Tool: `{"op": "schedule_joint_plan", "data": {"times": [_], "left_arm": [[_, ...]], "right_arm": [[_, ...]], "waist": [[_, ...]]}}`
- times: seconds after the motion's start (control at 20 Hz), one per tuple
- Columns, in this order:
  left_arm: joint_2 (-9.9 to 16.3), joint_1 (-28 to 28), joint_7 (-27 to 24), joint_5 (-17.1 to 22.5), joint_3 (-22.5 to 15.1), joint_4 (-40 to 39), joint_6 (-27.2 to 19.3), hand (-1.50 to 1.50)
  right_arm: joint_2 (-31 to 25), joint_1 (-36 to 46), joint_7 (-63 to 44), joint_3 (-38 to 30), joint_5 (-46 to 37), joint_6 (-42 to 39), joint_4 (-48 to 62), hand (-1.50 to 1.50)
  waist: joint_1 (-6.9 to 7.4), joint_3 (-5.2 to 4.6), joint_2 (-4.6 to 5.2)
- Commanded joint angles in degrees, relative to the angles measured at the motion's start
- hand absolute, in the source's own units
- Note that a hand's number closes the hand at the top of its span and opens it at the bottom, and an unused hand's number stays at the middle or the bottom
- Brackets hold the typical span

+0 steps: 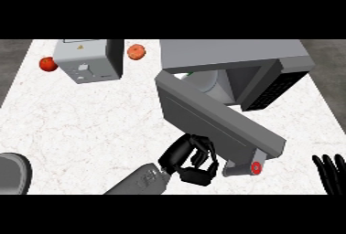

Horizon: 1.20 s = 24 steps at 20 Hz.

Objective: Pick up the milk, place it into the microwave and close the microwave

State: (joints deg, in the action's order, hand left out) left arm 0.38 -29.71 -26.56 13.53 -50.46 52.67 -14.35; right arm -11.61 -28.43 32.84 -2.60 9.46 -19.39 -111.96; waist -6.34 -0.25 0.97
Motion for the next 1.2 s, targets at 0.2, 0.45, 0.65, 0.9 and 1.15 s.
{"op": "schedule_joint_plan", "data": {"times": [0.2,0.45,0.65,0.9,1.15], "left_arm": [[-0.36,-5.94,-1.14,12.5,-3.96,2.34,-7.09,1.5],[-0.37,-7.5,-3.29,17.76,-2.25,2.38,-15.32,1.5],[-0.37,-10.54,-2.99,21.65,-1.39,1.38,-20.2,1.5],[-0.38,-15.3,-0.52,26.34,-1.15,-0.4,-23.45,-1.5],[-0.38,-17.11,0.4,29.55,-0.15,-2.28,-26.94,-1.5]], "right_arm": [[-2.48,1.83,-6.75,1.76,2.38,-1.91,-6.06,-1.5],[-5.28,3.16,-7.81,-0.46,2.89,-2.81,-7.97,-1.5],[-6.36,3.91,-8.79,-2.29,4.17,-2.62,-9.92,-1.5],[-8.75,6.85,-9.72,-5.47,6.04,-2.99,-9.61,-1.5],[-14.44,11.94,-8.65,-13.63,-4.17,1.5,-11.54,1.5]], "waist": [[-2.74,-0.15,0.73],[-4.11,-0.15,0.93],[-5.66,-0.12,1.02],[-6.86,0.01,1.54],[-8.25,-0.21,2.04]]}}
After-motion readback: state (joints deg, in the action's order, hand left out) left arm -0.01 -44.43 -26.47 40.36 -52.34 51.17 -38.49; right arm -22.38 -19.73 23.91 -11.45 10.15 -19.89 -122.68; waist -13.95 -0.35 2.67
